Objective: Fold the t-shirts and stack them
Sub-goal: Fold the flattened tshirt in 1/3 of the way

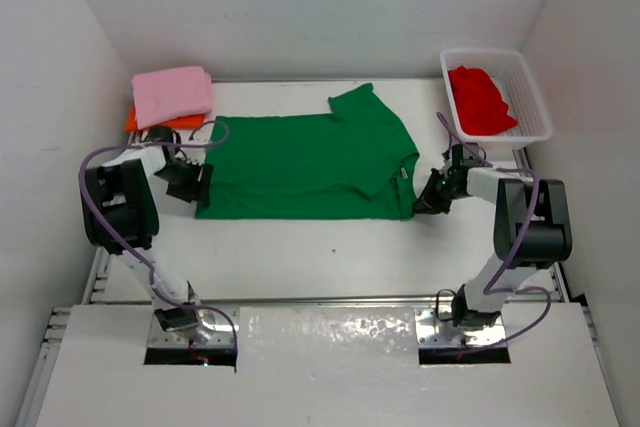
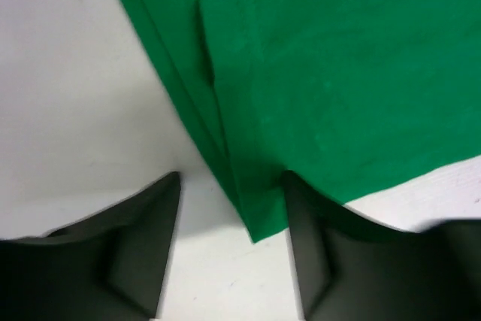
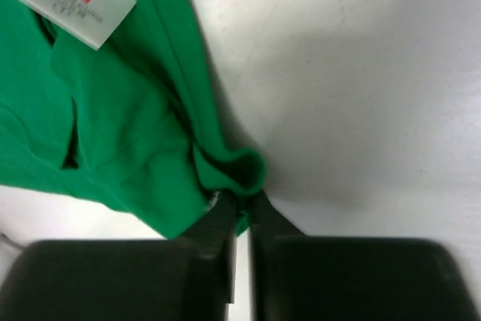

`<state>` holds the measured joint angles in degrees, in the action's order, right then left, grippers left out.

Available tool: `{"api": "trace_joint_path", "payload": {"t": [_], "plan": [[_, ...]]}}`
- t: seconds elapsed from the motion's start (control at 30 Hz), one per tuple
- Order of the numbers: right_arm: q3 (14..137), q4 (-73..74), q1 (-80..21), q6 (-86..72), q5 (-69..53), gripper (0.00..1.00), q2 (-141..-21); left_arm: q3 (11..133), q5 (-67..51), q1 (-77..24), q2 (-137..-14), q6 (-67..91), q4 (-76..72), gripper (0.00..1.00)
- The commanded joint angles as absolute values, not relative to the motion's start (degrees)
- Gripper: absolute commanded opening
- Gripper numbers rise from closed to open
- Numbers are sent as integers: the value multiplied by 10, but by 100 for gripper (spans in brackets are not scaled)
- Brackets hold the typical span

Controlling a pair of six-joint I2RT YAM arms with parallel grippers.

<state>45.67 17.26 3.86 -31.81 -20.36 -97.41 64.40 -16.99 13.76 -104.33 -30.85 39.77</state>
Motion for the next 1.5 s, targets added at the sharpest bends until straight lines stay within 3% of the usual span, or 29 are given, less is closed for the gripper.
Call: {"api": "trace_joint_path", "payload": {"t": [0.0,0.03,0.07,0.1,0.13,0.37,0.6,0.7,0.73,0.8,0.83,0.97,1.0,1.3,1.47], "plan": [[444,116,36,-351,-225,0,-980,609,-224,117,-1060,-314,382,48],[446,119,37,-351,-222,0,-977,608,-228,116,-1060,-316,383,41],[447,132,38,-345,-205,0,-975,607,-228,116,-1061,-318,384,16],[453,141,40,-342,-193,0,-963,606,-227,115,-1061,-320,383,4],[457,151,46,-337,-180,0,-955,605,-214,115,-1059,-323,381,0],[518,287,65,-233,-18,0,-922,588,-92,118,-1033,-344,339,0],[576,332,66,-172,92,0,-926,586,-114,117,-1011,-356,349,0],[591,345,65,-151,131,25,-902,578,-118,118,-1005,-357,347,0],[590,342,63,-145,126,40,-892,577,-125,118,-1003,-356,348,0],[577,322,55,-131,112,46,-860,576,-135,117,-1000,-358,351,0],[571,315,38,-124,106,46,-849,575,-143,116,-999,-357,351,0],[540,264,-60,-48,70,21,-795,576,-147,116,-997,-358,355,0],[521,256,-82,-40,54,20,-785,576,-142,116,-997,-359,355,0],[457,237,-103,-58,-60,47,-783,577,-124,115,-996,-366,354,0],[444,227,-101,-79,-62,46,-830,577,-117,116,-999,-365,354,0]]}}
